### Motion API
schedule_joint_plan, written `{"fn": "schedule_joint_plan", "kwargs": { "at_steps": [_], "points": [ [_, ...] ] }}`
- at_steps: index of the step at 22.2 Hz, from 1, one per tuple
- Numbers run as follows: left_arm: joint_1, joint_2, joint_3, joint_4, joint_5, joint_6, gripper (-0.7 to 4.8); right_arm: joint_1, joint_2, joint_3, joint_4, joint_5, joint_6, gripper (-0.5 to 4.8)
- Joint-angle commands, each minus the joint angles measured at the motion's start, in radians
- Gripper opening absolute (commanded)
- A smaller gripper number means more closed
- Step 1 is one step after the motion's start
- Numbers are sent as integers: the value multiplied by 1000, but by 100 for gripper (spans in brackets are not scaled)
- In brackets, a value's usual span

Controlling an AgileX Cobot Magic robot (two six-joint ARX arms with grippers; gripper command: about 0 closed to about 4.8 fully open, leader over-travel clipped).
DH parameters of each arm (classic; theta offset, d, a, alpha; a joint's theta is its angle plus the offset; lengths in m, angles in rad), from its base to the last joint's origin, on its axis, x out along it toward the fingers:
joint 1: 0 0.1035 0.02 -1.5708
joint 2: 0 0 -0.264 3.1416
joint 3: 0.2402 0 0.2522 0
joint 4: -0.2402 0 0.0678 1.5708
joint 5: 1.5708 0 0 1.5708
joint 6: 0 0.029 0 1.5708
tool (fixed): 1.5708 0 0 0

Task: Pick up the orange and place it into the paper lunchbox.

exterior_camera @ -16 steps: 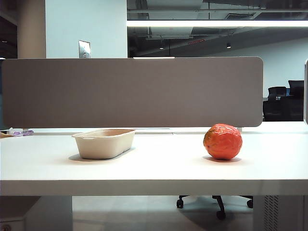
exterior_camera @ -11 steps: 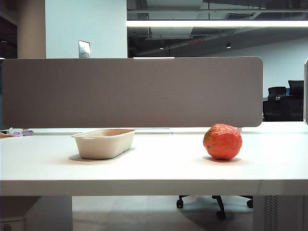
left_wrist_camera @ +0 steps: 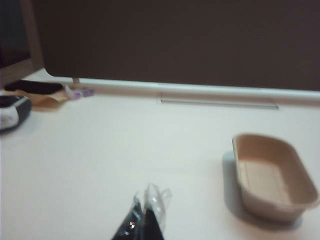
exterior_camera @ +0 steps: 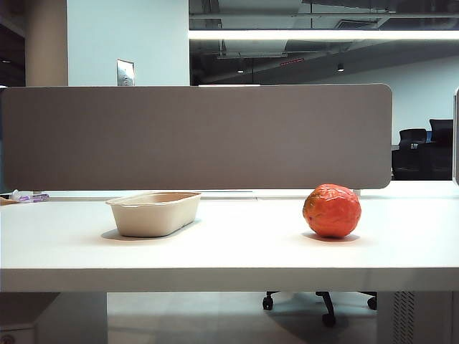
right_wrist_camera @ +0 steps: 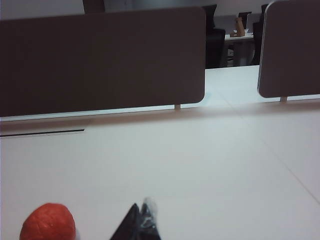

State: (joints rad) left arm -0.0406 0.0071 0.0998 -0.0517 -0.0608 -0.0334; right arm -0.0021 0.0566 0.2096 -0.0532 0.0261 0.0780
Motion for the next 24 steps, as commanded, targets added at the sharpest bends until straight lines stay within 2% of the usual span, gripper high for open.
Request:
{"fn": "schedule_joint_plan", "kwargs": {
  "at_steps": [1,6,9,11,15,18,20,24],
  "points": [
    [-2,24,111,-67,-14,-12,-5,0,103,93,-25,-13,4,-1],
    [-2,144,272,-93,26,-11,-5,1,310,245,-24,-84,0,-1],
    [-2,293,394,-89,106,-7,-6,6,483,369,-24,-154,1,-1],
    [-2,363,447,-89,150,-7,-5,27,556,416,-20,-161,1,-1],
    [-4,572,606,-90,254,-6,-5,131,718,493,46,-159,0,-1],
    [-83,816,822,-179,377,-3,-5,296,904,563,79,-156,0,-1],
    [-129,861,868,-219,370,0,-5,333,944,575,80,-154,0,-1],
    [-273,914,931,-325,181,-1,-5,374,1019,579,88,-157,0,-1]
  ]
}}
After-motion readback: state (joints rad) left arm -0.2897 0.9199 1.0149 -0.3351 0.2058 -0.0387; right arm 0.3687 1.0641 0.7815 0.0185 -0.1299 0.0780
